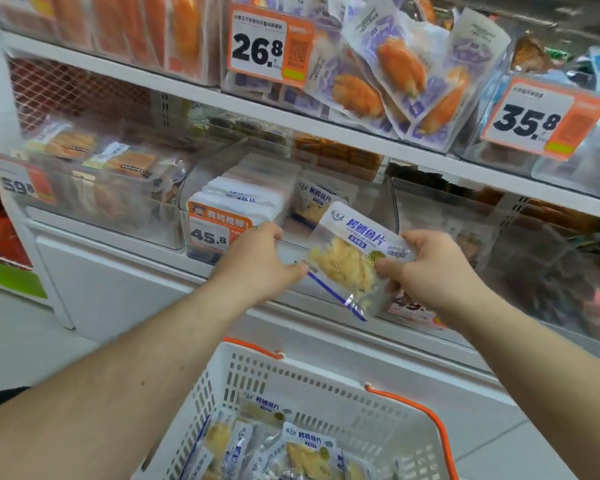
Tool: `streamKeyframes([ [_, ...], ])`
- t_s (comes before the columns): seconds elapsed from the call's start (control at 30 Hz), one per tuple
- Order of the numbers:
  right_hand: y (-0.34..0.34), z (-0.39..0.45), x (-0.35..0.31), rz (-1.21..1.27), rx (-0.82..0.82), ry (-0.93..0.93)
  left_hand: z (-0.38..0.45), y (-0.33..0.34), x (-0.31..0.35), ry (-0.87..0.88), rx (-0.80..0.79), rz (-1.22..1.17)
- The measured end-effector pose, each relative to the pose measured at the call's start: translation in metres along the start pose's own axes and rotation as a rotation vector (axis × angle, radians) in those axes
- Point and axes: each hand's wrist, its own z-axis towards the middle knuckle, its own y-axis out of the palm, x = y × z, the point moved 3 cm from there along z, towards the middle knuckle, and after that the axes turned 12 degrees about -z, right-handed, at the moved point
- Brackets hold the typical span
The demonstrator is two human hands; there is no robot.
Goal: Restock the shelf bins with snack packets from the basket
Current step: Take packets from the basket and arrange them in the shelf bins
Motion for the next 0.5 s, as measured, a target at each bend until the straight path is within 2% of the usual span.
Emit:
streamKeyframes([
  [0.07, -0.008, 0.011, -0.014, -0.022, 0.1, -0.023, 0.011, -0.012, 0.006, 0.097, 0.082, 0.111],
  [0.17, -0.007, 0.03, -0.032, -0.111, 0.191, -0.063, 0.019, -0.022, 0.001, 0.146, 0.185, 0.177],
  [0.37, 0.027, 0.076, -0.049, -0.288, 0.255, -0.029, 0.029, -0.022, -0.011, 0.114, 0.235, 0.297],
  [0.5, 0.047, 0.106, -0.056, -0.37, 0.225, -0.014, 0.034, -0.028, -0.012, 0.126, 0.304, 0.375],
])
